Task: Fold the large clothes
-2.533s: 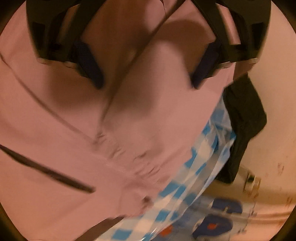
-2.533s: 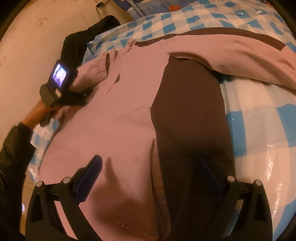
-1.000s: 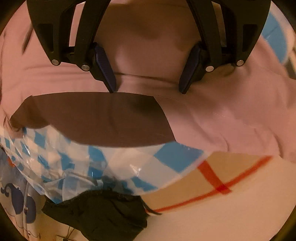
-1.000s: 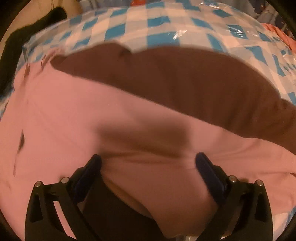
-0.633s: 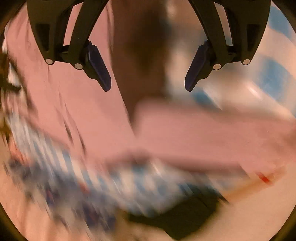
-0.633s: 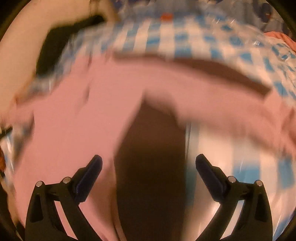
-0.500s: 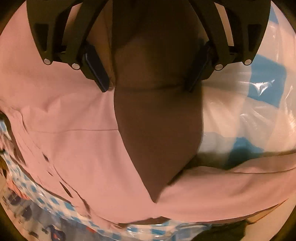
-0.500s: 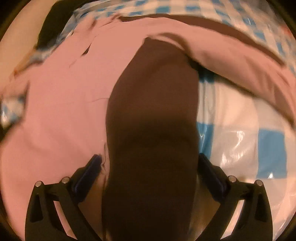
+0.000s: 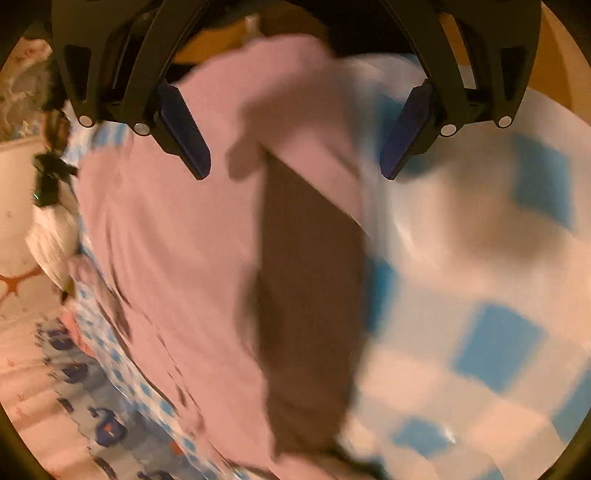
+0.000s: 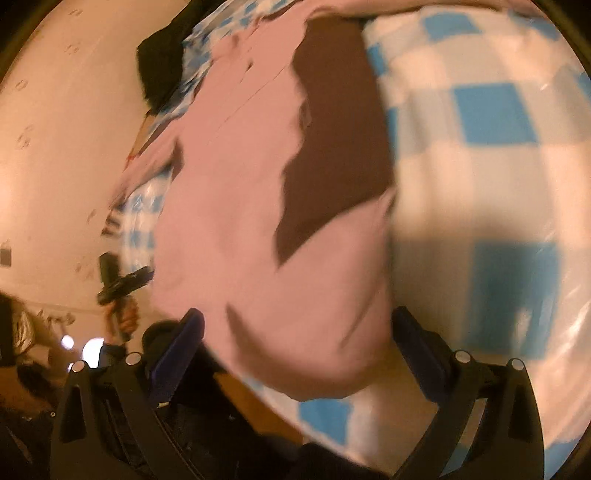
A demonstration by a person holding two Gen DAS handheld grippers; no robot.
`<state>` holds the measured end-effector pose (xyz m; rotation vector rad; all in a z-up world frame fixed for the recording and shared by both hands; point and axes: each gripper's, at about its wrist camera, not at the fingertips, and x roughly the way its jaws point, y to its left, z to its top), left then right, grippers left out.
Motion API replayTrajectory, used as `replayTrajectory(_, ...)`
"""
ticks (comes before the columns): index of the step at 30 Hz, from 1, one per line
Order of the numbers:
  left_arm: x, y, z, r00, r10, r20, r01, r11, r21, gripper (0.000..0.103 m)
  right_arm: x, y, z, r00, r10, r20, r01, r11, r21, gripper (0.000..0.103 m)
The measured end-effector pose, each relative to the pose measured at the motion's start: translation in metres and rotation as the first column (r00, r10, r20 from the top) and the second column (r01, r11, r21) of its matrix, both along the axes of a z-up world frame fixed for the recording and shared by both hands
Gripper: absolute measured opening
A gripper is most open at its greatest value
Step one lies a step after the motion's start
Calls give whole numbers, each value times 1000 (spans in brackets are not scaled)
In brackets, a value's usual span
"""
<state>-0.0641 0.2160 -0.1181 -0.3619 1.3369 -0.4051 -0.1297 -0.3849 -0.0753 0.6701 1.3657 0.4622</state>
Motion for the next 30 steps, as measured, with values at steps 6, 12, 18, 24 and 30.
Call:
replayTrajectory(6, -26, -22, 20, 997, 29, 73, -21, 994, -103, 89, 1, 31, 3, 999, -1, 45, -6, 987, 159, 97)
replayTrajectory(12, -31, 11, 37, 991, 115, 61, -100, 972, -211, 89, 9, 24, -1, 997, -67, 45, 68, 997, -29, 97)
replayTrajectory(18, -55, 25, 48, 982, 157, 101, -145, 983, -114, 89, 13, 53, -19, 999, 2, 39, -5, 997, 78, 98)
replayTrajectory(24, -63, -12, 47, 998, 13, 65, -10, 999, -51, 89, 29, 74, 28, 976, -15, 218, -54, 950, 308, 98)
replayTrajectory(30, -59, -36, 51, 997, -15, 70, 23, 994, -106, 78, 43, 91, -10, 998, 29, 57, -32, 998, 51, 97)
